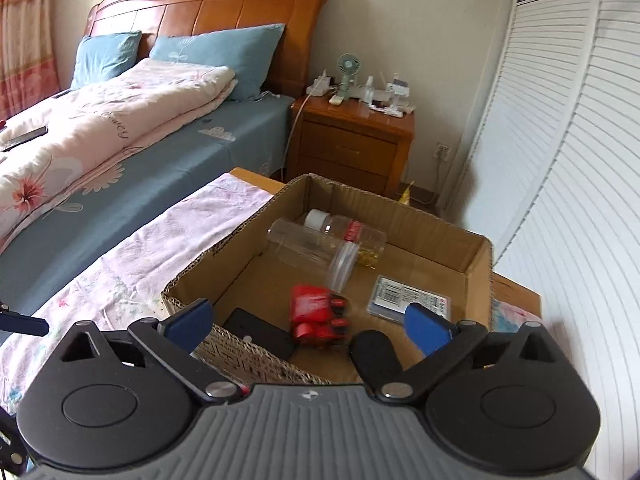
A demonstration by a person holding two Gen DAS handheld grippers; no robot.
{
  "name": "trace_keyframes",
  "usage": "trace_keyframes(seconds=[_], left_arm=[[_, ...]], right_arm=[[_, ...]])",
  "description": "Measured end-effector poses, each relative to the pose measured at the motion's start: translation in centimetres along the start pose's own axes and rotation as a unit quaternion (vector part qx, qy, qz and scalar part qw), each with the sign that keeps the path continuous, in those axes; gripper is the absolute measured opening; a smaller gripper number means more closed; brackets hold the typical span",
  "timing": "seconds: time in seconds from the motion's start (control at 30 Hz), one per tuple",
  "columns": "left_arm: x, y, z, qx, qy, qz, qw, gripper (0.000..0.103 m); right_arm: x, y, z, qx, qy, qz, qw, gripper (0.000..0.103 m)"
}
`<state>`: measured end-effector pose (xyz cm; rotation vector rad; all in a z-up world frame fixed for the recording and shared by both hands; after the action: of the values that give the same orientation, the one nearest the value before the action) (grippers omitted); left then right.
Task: Organize rigid objects
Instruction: 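Carry the red train into the box with the right tool and release it, then grasp the teal round case with the left tool while the right tool moves to the grey cat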
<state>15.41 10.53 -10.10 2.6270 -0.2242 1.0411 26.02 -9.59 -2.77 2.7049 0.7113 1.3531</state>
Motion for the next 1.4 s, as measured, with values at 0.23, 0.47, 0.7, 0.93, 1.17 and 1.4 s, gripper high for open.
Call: trace_keyframes(seconds=[0.23, 0.47, 0.7, 0.93, 1.17, 1.4], left_arm=[[0.0, 0.8, -0.1, 0.001, -0.002, 0.012, 0.9999, 0.099], [-0.2, 1.2, 0.1, 0.003, -0.008, 0.016, 0.9998, 0.099], [-0.1, 2.0, 0.8, 0.001, -0.018, 0.025, 0.9995, 0.099], [-0.1, 2.7, 1.9, 0.001, -0.031, 0.032, 0.999, 0.099], [0.1, 3.4, 2.9, -0.001, -0.044, 0.045, 0.998, 0.099], [0.7, 3.8, 4.3, 0.001, -0.051, 0.073, 0.996, 0.099]], right_arm=[[-2.7, 1.8, -2.2, -0.032, -0.009, 0.037, 0.999, 0.103], [-8.1, 3.8, -2.5, -0.083, -0.044, 0.09, 0.991, 0.103], [-13.3, 5.3, -1.5, -0.117, -0.09, 0.13, 0.98, 0.103], [-15.6, 5.9, -0.3, -0.121, -0.106, 0.152, 0.975, 0.103], [-18.2, 7.9, -1.1, -0.137, -0.123, 0.185, 0.965, 0.103], [-20.2, 9.8, -2.5, -0.15, -0.131, 0.202, 0.959, 0.103]])
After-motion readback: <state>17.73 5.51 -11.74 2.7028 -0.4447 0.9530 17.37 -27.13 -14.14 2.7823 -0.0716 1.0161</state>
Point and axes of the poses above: each gripper's, at about its wrist camera, not at the fingertips, and z roughly the way its jaws point, y to its right, x to its top, the point moved 7 cm from there along z, roughly the way its jaws point, and after that the axes turned 10 degrees about -x, right-handed, at the moved point
